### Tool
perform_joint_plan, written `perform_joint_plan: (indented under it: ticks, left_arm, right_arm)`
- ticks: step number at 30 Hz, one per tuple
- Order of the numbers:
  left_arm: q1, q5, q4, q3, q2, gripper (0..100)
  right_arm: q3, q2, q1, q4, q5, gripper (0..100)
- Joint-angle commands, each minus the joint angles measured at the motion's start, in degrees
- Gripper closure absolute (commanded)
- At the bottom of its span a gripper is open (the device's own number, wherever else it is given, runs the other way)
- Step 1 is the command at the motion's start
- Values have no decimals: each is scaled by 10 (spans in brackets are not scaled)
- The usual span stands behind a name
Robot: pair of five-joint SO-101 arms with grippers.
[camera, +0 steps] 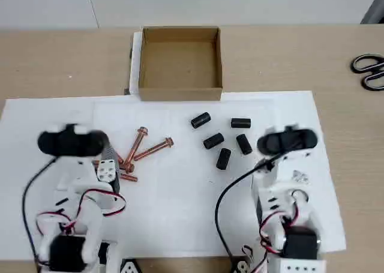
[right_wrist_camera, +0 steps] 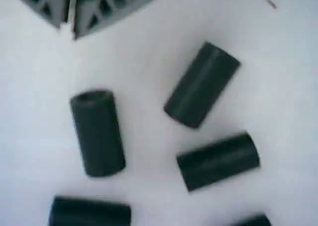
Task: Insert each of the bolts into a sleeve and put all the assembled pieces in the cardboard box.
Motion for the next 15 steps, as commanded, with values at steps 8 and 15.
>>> perform_joint_plan:
  ticks: [8,15]
  left_arm:
    - [2,118,251,-506,469,992]
    - [0,89,339,-646,629,993]
  right_arm:
    - [-564,522,-17,218,-123,995]
    - [-716,662,-17,328,-116,995]
